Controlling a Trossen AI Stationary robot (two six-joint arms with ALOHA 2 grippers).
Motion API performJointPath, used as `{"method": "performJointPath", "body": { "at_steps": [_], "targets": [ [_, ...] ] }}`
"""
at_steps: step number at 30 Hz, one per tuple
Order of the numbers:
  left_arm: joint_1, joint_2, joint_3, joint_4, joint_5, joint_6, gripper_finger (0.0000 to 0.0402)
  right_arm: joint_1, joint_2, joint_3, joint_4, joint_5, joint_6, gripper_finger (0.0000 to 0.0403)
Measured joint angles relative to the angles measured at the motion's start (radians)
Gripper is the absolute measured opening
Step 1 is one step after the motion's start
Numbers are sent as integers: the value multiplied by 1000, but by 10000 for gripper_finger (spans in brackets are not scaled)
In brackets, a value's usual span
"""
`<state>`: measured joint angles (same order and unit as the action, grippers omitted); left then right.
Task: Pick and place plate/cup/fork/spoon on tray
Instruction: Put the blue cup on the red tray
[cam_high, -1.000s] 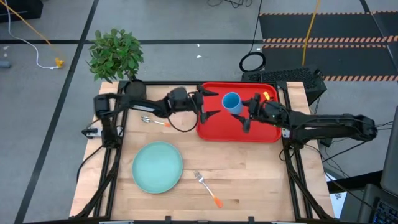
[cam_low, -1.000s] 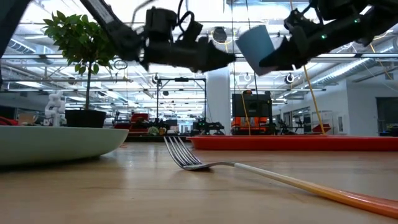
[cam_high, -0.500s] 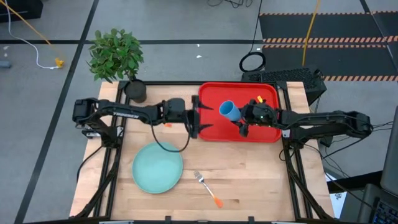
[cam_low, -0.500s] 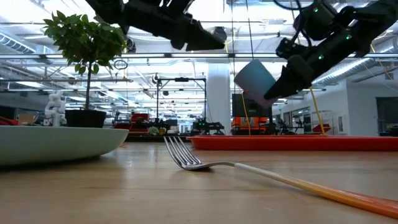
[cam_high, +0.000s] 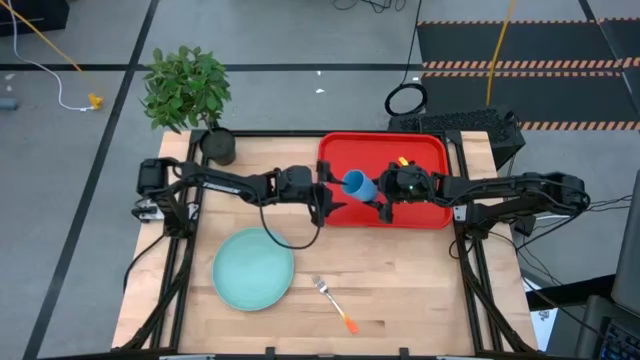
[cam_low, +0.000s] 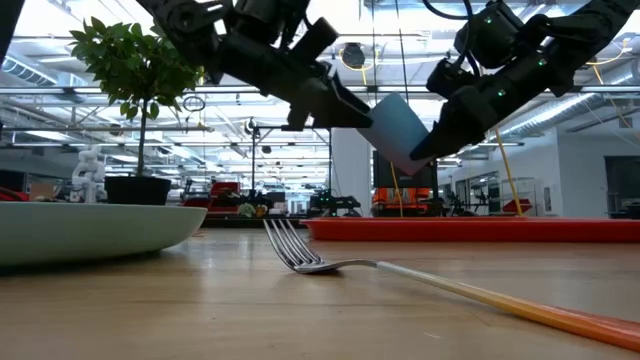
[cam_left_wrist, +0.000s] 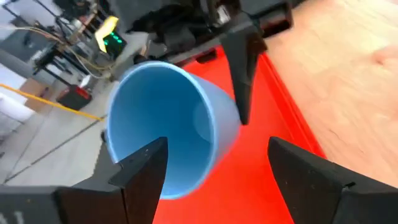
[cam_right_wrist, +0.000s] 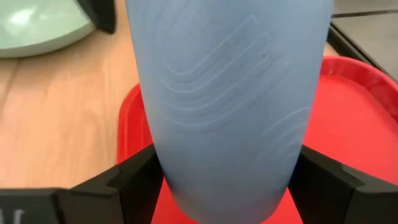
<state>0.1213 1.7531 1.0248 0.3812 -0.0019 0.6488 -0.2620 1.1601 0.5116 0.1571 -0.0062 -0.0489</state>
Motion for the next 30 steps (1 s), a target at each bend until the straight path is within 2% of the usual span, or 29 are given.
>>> {"method": "performJointPath", "body": {
  "at_steps": [3, 9, 20, 30],
  "targets": [
    [1, 28, 3, 58, 1, 15, 273, 0, 0, 3, -3, 0, -6, 280],
    [3, 30, 1, 39, 1, 40, 266, -1, -4, 3, -5, 0, -22, 280],
    [-1, 30, 1, 34, 4, 95, 147, -1, -4, 3, -11, -4, -27, 279],
    [-1, 30, 1, 33, 4, 107, 69, 0, -3, 2, -10, 3, -49, 286]
  ]
}}
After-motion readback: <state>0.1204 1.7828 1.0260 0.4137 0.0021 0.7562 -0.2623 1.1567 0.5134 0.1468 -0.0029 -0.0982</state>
